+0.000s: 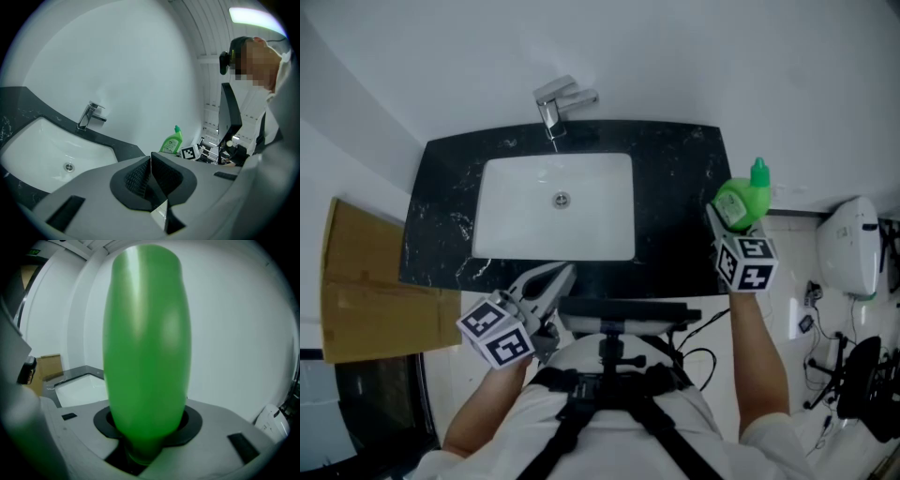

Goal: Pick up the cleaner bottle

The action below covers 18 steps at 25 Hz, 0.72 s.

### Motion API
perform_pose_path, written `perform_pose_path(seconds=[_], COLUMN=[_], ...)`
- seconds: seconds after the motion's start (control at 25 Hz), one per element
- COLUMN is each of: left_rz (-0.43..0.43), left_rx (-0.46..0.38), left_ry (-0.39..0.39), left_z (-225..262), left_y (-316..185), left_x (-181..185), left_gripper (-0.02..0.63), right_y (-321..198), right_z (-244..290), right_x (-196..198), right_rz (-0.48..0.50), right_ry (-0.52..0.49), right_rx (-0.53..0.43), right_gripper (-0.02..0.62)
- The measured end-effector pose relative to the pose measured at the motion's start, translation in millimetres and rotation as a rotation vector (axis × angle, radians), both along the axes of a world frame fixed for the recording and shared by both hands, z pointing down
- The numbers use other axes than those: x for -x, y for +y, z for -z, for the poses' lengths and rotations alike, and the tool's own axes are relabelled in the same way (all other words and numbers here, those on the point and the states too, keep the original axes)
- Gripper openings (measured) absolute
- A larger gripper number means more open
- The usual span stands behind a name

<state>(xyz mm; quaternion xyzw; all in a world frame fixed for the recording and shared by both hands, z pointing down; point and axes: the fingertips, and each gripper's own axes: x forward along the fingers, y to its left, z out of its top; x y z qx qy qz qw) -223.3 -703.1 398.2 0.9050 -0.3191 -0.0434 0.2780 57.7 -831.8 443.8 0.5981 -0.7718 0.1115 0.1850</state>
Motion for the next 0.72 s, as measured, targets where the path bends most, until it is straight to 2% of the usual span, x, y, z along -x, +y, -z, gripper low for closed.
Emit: perform_pose_path(seconds=[0.72], left_rz=[-0.041], left_rx=[-0.006], left_ry=[0.013], left_z=[-1.9], left_y=[-1.5], left_x=[-6.9], left_gripper=[0.000], right_y=[23.9], right_z=[17.7], right_x=[-7.7], right_rz=[-0.012], right_ry=[0.009], right_rx=[0.008], right_gripper=[0.175])
